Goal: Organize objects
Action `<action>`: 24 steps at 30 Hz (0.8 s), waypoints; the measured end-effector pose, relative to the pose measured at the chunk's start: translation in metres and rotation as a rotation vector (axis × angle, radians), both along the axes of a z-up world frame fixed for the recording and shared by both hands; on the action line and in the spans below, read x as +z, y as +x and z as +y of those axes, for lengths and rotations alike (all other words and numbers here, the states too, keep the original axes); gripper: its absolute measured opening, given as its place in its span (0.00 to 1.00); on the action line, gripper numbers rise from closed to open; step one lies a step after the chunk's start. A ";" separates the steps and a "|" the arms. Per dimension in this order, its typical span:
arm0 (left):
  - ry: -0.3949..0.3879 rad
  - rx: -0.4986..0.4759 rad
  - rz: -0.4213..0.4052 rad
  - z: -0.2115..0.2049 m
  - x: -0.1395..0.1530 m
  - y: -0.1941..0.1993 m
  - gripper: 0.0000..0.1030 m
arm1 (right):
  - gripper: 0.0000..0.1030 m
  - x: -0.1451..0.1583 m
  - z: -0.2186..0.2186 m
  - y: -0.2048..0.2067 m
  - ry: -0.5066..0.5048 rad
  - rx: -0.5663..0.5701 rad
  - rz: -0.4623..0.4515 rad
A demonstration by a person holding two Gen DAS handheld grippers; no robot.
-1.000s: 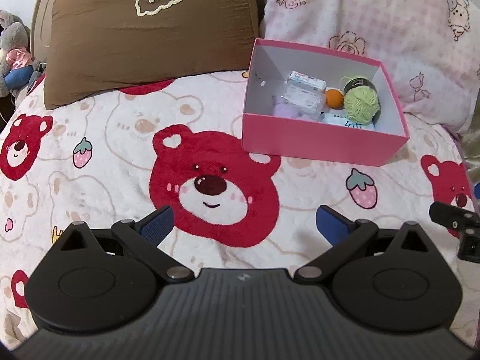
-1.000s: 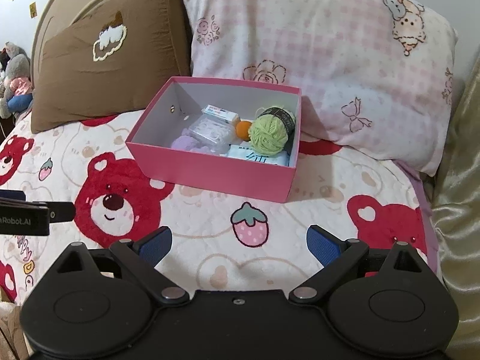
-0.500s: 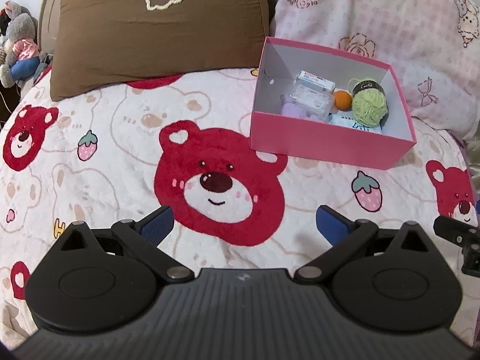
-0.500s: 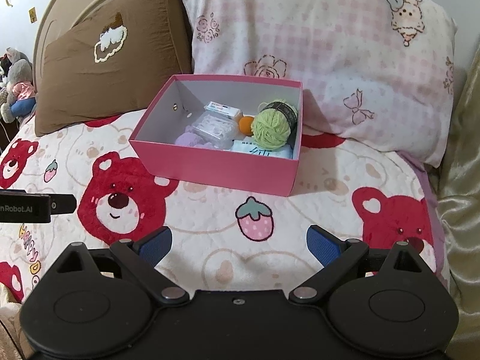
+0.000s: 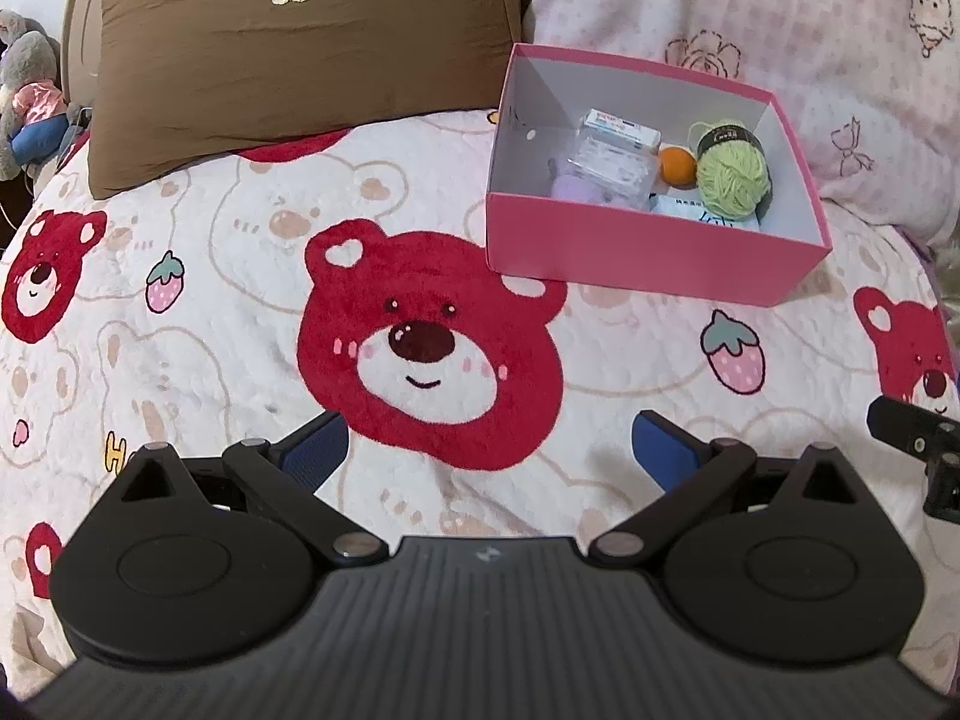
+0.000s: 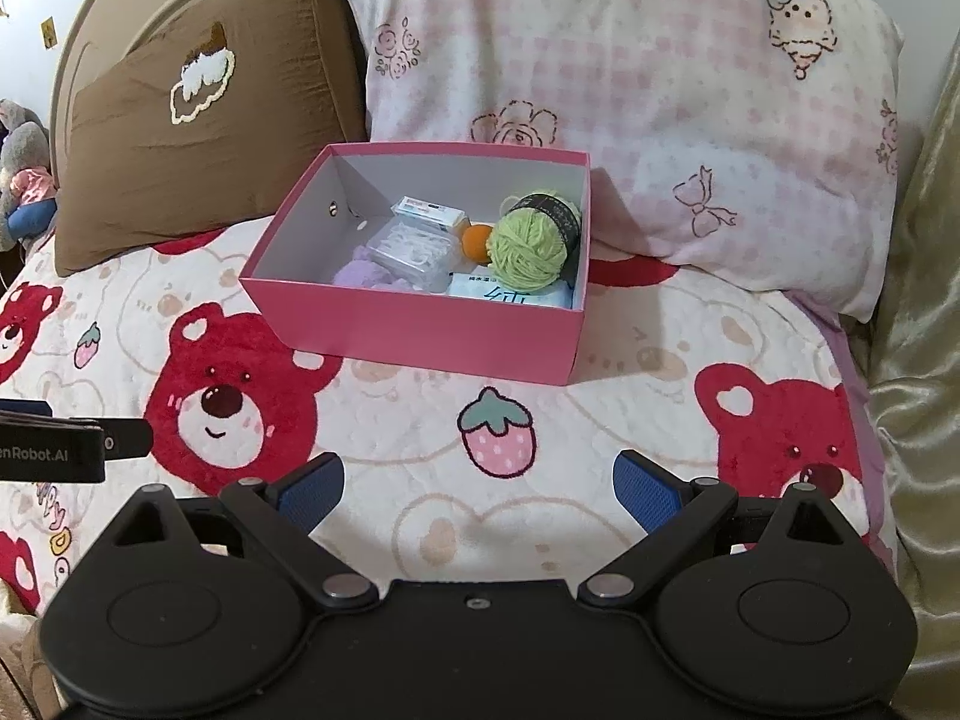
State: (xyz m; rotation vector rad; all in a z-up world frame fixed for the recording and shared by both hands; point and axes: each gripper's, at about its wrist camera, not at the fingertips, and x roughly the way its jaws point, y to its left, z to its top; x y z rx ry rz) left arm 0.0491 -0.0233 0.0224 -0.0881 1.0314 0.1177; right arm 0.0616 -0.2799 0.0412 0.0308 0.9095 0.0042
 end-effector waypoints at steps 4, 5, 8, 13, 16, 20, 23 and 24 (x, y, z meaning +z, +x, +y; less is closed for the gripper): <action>0.000 0.007 0.007 0.000 -0.001 -0.001 1.00 | 0.95 0.000 0.000 0.000 0.002 0.005 -0.001; 0.000 0.008 0.009 0.001 -0.001 -0.001 1.00 | 0.95 0.000 0.000 0.000 0.003 0.006 -0.002; -0.001 0.012 0.011 0.001 -0.002 -0.001 1.00 | 0.95 0.000 0.000 0.000 0.002 0.009 0.002; 0.002 0.013 0.022 0.001 -0.004 -0.002 1.00 | 0.95 -0.001 0.002 0.000 0.000 0.011 0.009; -0.002 0.014 0.029 0.001 -0.005 -0.003 1.00 | 0.95 -0.002 0.003 0.000 -0.001 0.009 0.013; -0.003 0.013 0.029 0.001 -0.005 -0.002 1.00 | 0.95 -0.002 0.002 0.001 0.001 0.009 0.016; -0.006 0.012 0.031 0.001 -0.004 -0.002 1.00 | 0.95 -0.003 0.002 0.002 0.003 0.005 0.018; -0.010 0.010 0.032 0.001 -0.004 -0.003 1.00 | 0.95 -0.003 0.001 0.002 0.003 0.004 0.019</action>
